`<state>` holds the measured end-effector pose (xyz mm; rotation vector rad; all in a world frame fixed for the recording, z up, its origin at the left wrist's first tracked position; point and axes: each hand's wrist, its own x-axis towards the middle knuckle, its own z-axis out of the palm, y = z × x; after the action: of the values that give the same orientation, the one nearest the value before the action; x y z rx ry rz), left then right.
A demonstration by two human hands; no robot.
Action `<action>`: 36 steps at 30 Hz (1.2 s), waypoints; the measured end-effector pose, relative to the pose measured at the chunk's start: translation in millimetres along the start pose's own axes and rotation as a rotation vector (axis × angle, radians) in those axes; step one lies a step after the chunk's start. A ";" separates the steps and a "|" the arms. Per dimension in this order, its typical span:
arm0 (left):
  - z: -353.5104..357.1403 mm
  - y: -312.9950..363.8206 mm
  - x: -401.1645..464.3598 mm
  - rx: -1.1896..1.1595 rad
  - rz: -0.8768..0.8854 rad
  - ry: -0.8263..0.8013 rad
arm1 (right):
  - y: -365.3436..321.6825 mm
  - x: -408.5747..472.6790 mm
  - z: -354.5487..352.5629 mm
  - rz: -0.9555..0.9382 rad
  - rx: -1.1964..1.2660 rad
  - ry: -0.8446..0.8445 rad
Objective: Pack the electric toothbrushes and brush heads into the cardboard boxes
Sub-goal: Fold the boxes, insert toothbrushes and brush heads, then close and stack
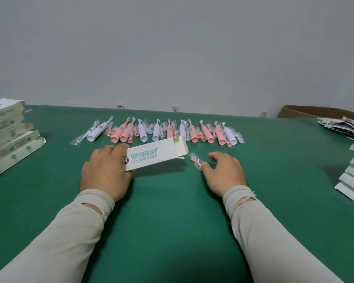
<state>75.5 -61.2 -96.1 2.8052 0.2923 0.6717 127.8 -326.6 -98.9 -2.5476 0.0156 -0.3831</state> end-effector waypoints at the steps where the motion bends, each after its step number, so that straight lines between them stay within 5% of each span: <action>1: 0.0 0.0 -0.2 0.000 -0.001 -0.007 | -2.9 0.3 1.0 -0.004 -0.048 -0.016; 12: 1.0 -0.4 -0.2 -0.011 0.011 -0.017 | -8.4 -1.7 -24.3 0.044 -0.261 -0.264; 23: 0.9 1.6 -1.8 -0.028 0.032 -0.027 | -19.6 -11.5 -13.1 -0.145 -0.224 -0.238; 30: 1.3 3.0 -0.5 -0.038 0.040 -0.023 | -18.3 -7.8 -19.3 -0.051 0.466 -0.102; 36: 1.1 2.2 -0.6 -0.045 0.040 -0.018 | -18.0 -5.5 -17.2 0.019 0.699 -0.027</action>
<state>75.8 -63.7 -96.7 2.7792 0.2148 0.6527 116.5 -320.0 -77.0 -1.8599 -0.0889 -0.2821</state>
